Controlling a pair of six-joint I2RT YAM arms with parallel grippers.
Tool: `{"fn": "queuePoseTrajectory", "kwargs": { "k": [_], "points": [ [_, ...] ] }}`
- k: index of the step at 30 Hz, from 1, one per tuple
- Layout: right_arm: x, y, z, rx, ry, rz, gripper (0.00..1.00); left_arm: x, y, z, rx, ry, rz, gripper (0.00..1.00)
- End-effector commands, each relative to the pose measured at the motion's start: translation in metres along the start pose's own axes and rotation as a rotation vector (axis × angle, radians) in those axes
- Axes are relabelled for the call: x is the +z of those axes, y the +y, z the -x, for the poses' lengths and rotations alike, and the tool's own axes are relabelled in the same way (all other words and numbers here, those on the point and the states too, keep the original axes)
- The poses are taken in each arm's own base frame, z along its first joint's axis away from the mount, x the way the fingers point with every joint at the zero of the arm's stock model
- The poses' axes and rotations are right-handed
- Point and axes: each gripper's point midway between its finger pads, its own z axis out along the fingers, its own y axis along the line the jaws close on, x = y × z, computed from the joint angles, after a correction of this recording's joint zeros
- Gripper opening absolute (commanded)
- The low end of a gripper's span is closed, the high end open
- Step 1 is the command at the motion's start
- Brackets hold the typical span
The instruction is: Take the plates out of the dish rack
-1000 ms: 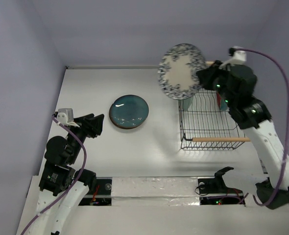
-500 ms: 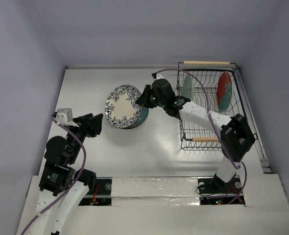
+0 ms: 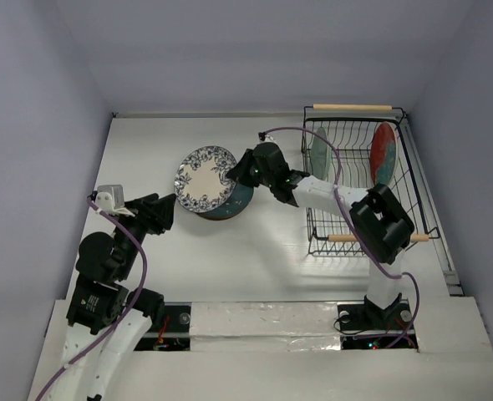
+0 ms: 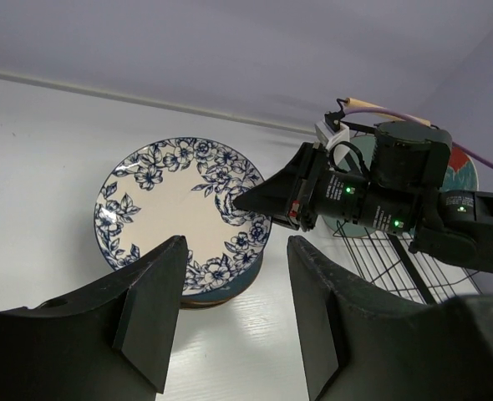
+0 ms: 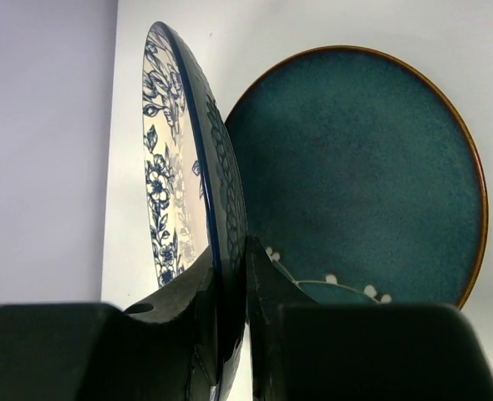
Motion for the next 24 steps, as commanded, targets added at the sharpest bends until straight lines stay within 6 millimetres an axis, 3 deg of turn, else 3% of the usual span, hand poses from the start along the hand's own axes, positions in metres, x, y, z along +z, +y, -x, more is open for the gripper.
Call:
{"fn": "queuePoseTrajectory", "kwargs": {
  "k": [1,5,14,24],
  "points": [
    [-0.013,0.062,0.056,0.101,-0.201,0.203,0.00,0.003,-0.004,0.009,-0.002,-0.035,-0.016,0.48],
    [-0.008,0.041,0.044,0.123,-0.193,0.153,0.00,0.002,-0.004,0.009,-0.002,-0.038,-0.017,0.48],
    [-0.003,0.013,0.030,0.173,-0.190,0.094,0.01,0.003,-0.004,0.009,-0.002,-0.035,-0.016,0.48],
    [0.006,-0.028,0.009,0.087,-0.123,-0.078,0.53,0.002,-0.004,0.010,-0.003,-0.041,-0.019,0.48]
  ]
}}
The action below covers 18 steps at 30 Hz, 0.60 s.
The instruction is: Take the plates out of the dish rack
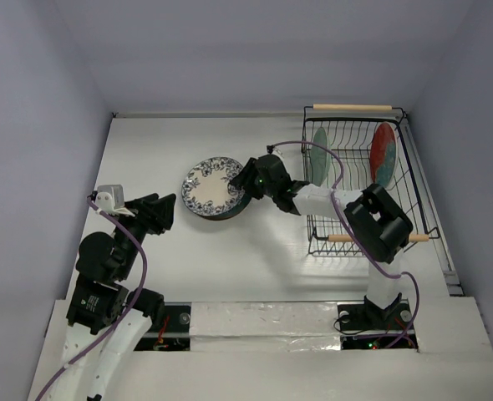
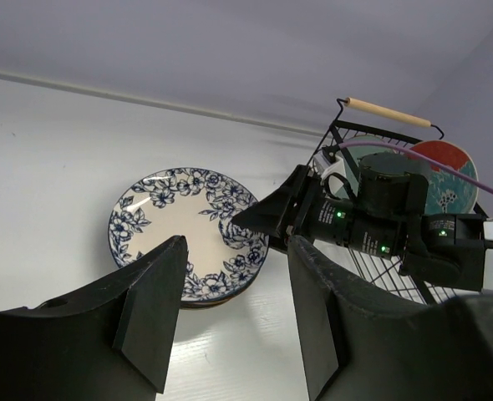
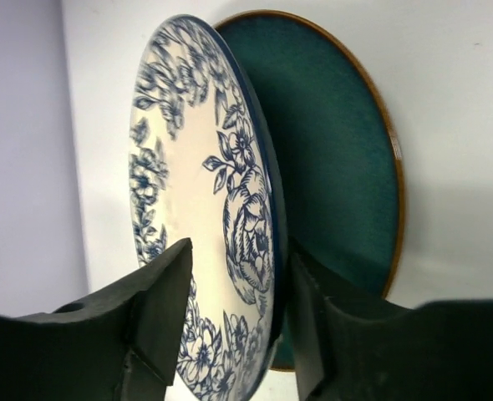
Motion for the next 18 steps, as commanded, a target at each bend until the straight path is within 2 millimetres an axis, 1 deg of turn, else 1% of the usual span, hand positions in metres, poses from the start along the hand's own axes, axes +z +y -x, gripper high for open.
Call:
{"fn": "queuePoseTrajectory", "kwargs": {
  "k": [1,2,3,4,5,6,7,8,9,10,11,12,13,14,15,16,18],
  "points": [
    [0.001,0.023,0.021,-0.037,-0.066,0.040,0.56,0.002,-0.004,0.010,-0.003,-0.041,-0.019,0.48],
    [0.001,0.016,0.018,-0.064,-0.050,0.016,0.59,0.001,-0.004,0.010,-0.001,-0.041,-0.019,0.48],
    [0.001,0.020,0.020,-0.077,-0.046,0.012,0.64,0.002,-0.005,0.011,-0.001,-0.044,-0.020,0.48],
    [0.003,0.017,0.018,-0.096,-0.035,-0.003,0.68,0.002,-0.005,0.011,-0.001,-0.044,-0.020,0.48],
    [0.002,0.012,0.011,-0.133,-0.011,-0.029,0.69,0.002,-0.005,0.011,-0.003,-0.043,-0.019,0.48],
    [0.002,0.010,0.011,-0.147,-0.007,-0.043,0.71,0.001,-0.005,0.011,-0.003,-0.045,-0.021,0.48],
    [0.002,0.013,0.014,-0.162,-0.009,-0.047,0.76,0.001,-0.005,0.011,-0.003,-0.045,-0.021,0.48],
    [-0.001,0.008,0.010,-0.203,0.008,-0.077,0.77,0.001,-0.005,0.011,-0.001,-0.047,-0.021,0.48],
    [-0.001,0.009,0.013,-0.218,0.000,-0.089,0.78,0.001,-0.005,0.011,-0.001,-0.045,-0.021,0.48],
    [-0.003,0.007,0.009,-0.246,0.013,-0.115,0.82,0.001,-0.005,0.011,-0.003,-0.046,-0.019,0.48],
    [-0.005,0.005,0.015,-0.292,0.009,-0.152,0.84,0.001,-0.005,0.011,-0.003,-0.047,-0.021,0.48],
    [-0.005,0.004,0.011,-0.318,0.026,-0.175,0.87,0.000,-0.005,0.012,-0.003,-0.050,-0.022,0.48],
    [-0.005,0.002,0.013,-0.341,0.034,-0.196,0.90,0.000,-0.005,0.012,-0.003,-0.048,-0.022,0.48],
    [-0.007,0.005,0.013,-0.391,0.049,-0.220,0.91,0.000,-0.005,0.012,-0.003,-0.051,-0.023,0.48],
    [-0.005,-0.001,0.011,-0.412,0.063,-0.249,0.93,-0.001,-0.005,0.013,-0.003,-0.052,-0.024,0.48],
    [-0.004,-0.001,0.007,-0.436,0.075,-0.259,0.94,-0.001,-0.005,0.013,-0.003,-0.052,-0.024,0.48],
    [-0.004,-0.010,0.007,-0.482,0.099,-0.305,0.96,-0.001,-0.005,0.012,-0.003,-0.051,-0.023,0.48]
  ]
}}
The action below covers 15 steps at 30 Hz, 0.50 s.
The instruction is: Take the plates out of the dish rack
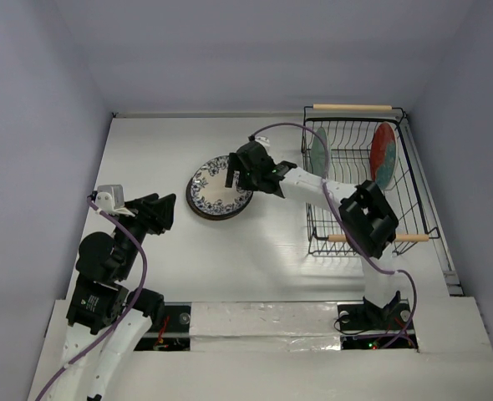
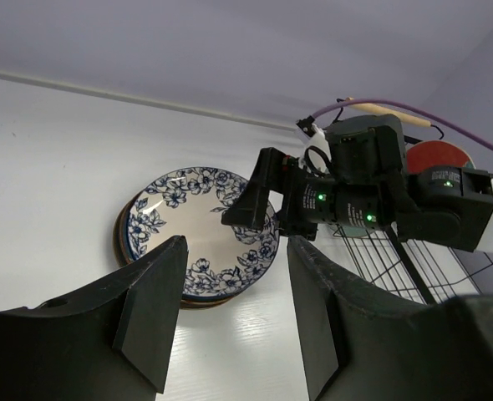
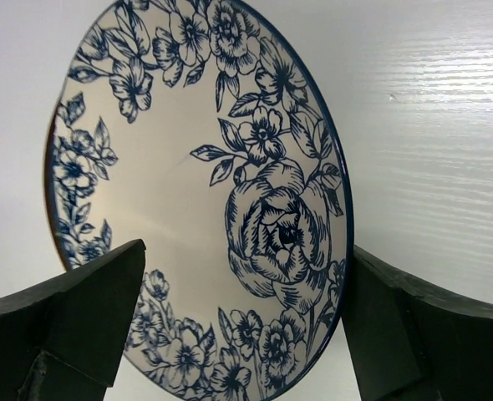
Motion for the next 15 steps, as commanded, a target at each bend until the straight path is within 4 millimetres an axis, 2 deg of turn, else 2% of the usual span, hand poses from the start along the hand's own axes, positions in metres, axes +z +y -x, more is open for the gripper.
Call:
{"fn": "queuePoseTrajectory", "kwargs": {
  "k": [1,2,6,13,15],
  "points": [
    [-0.005,-0.002,-0.001,-0.143,0.023,-0.067,0.96,-0.001,-0.005,0.013,-0.003,-0.052,-0.024,0.48],
    [-0.007,-0.001,-0.008,-0.183,0.052,-0.063,0.96,-0.001,-0.005,0.013,-0.003,-0.052,-0.024,0.48],
    [-0.015,0.000,-0.010,-0.242,0.077,-0.068,0.97,-0.001,-0.006,0.013,-0.003,-0.054,-0.024,0.48],
    [-0.042,0.001,0.009,-0.317,0.069,-0.080,1.00,-0.001,-0.005,0.013,-0.003,-0.054,-0.024,0.48],
    [-0.057,0.002,0.022,-0.323,0.036,-0.086,1.00,-0.001,-0.006,0.013,-0.003,-0.055,-0.025,0.48]
  ]
}}
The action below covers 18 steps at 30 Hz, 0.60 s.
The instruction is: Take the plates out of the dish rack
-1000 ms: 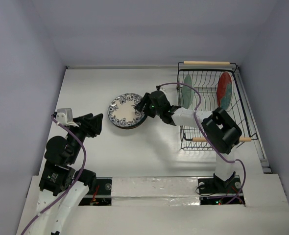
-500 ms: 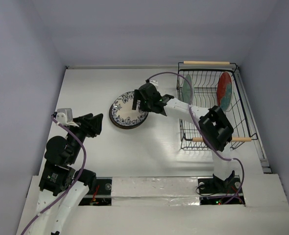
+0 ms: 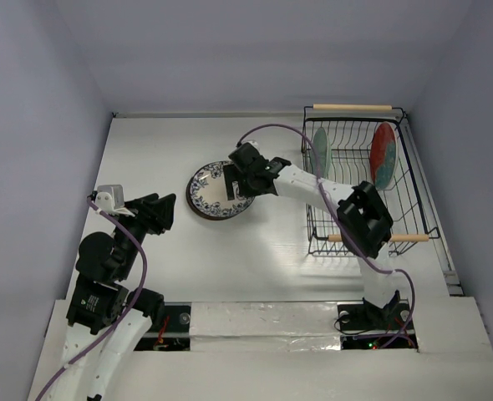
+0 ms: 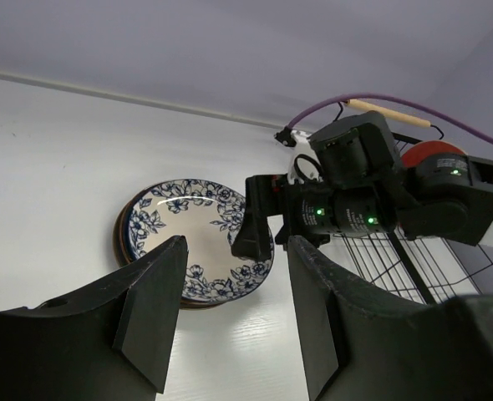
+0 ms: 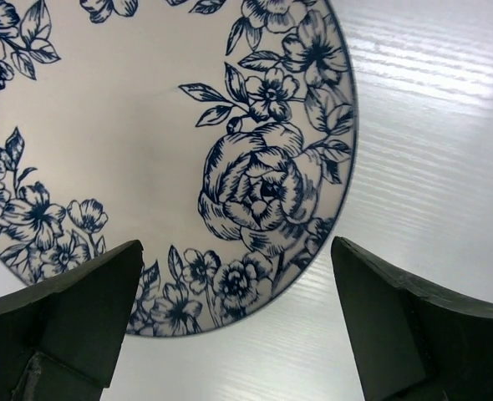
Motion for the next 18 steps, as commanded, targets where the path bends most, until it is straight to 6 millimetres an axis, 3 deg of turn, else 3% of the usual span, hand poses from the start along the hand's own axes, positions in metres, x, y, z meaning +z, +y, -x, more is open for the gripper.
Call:
{"fn": "queuePoseTrajectory", "kwargs": {
  "k": [1,2,3,4,5,6,7,8,9,10,12,15,18],
  "points": [
    [-0.057,0.001,0.047,-0.036,-0.126,0.009,1.00,-0.001,-0.006,0.013,-0.003,-0.053,-0.024,0.48],
    [-0.064,-0.002,0.050,-0.038,-0.142,0.000,1.00,-0.001,-0.006,0.013,-0.002,-0.055,-0.025,0.48],
    [-0.085,-0.009,0.065,-0.023,-0.201,-0.021,0.99,-0.001,-0.006,0.013,-0.003,-0.056,-0.025,0.48],
    [-0.109,-0.021,0.079,0.000,-0.271,-0.057,0.90,-0.002,-0.006,0.014,-0.003,-0.059,-0.027,0.48],
    [-0.109,-0.021,0.079,0.002,-0.272,-0.057,0.82,-0.002,-0.006,0.013,-0.003,-0.058,-0.026,0.48],
    [-0.121,-0.035,0.084,0.018,-0.317,-0.110,0.69,-0.002,-0.006,0.014,-0.003,-0.059,-0.027,0.45],
    [-0.150,-0.055,0.103,0.067,-0.388,-0.131,0.28,-0.002,-0.006,0.014,-0.003,-0.059,-0.027,0.40],
    [-0.165,-0.071,0.110,0.095,-0.426,-0.164,0.09,-0.002,-0.006,0.014,-0.003,-0.059,-0.027,0.32],
    [-0.179,-0.092,0.118,0.131,-0.472,-0.214,0.00,-0.001,-0.005,0.012,-0.003,-0.052,-0.024,0.27],
    [-0.202,-0.113,0.121,0.169,-0.514,-0.237,0.00,0.000,-0.005,0.012,-0.003,-0.049,-0.022,0.17],
    [-0.225,-0.176,0.128,0.275,-0.578,-0.369,0.00,-0.001,-0.004,0.012,-0.004,-0.045,-0.016,0.07],
    [-0.266,-0.271,0.115,0.426,-0.657,-0.589,0.00,-0.004,-0.005,0.015,-0.005,-0.064,-0.019,0.05],
    [-0.282,-0.330,0.104,0.492,-0.687,-0.652,0.10,-0.005,-0.006,0.015,-0.005,-0.064,-0.026,0.06]
  ]
}}
